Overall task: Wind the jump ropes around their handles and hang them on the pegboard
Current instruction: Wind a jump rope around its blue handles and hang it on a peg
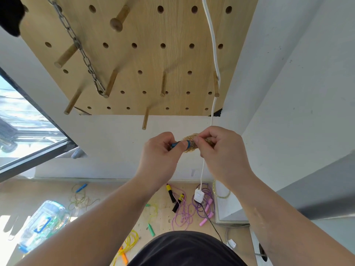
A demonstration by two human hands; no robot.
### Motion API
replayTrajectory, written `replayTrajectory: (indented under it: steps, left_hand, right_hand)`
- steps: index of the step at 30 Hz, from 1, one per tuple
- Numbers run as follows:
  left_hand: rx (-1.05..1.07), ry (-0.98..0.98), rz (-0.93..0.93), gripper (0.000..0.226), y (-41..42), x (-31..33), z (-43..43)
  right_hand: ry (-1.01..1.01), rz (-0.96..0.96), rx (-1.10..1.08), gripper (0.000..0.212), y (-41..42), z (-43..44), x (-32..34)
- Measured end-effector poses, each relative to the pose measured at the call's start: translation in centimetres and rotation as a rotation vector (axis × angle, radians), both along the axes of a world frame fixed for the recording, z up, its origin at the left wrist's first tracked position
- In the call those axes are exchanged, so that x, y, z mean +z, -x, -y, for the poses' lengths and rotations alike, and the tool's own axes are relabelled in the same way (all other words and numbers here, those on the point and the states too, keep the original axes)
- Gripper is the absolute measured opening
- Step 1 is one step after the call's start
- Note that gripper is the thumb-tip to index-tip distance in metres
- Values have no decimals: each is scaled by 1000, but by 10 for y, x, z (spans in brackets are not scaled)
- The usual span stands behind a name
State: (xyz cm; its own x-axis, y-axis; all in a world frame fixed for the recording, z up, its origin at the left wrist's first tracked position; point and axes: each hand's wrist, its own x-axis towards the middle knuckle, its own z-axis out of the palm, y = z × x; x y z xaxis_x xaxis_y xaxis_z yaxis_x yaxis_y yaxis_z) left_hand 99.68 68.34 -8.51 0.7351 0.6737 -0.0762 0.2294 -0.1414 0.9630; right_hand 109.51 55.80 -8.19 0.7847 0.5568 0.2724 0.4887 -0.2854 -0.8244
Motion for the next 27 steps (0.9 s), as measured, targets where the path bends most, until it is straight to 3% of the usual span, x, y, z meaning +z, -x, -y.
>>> replayTrajectory:
  steps: [4, 14, 16, 19, 21, 25, 27]
  left_hand:
    - [-12, -29, -35, 41, -3, 4, -3]
    - [130, 693, 51, 21, -8, 10, 6]
    - [131, 816, 82, 23, -12, 15, 5]
    - [73, 958, 135, 23, -14, 19, 8]
    - [27, 1074, 165, 25, -13, 19, 8]
    - [-45, 1228, 155, 26, -9, 19, 6]
    - [-77, 1265, 148, 28, -6, 20, 5]
  right_hand:
    - [-7, 153, 91, 12, 10, -4, -2]
    - [-150, 190, 49, 13, 16, 5, -22]
    - [-179, 54, 25, 8, 20, 5, -19]
    - [-292, -414, -18, 6, 22, 2, -9]
    - [-365, -698, 24, 18, 18, 0, -3]
    - [-347, -823, 120, 47, -1, 4, 5]
    - [-277, -807, 234, 44, -9, 8, 8]
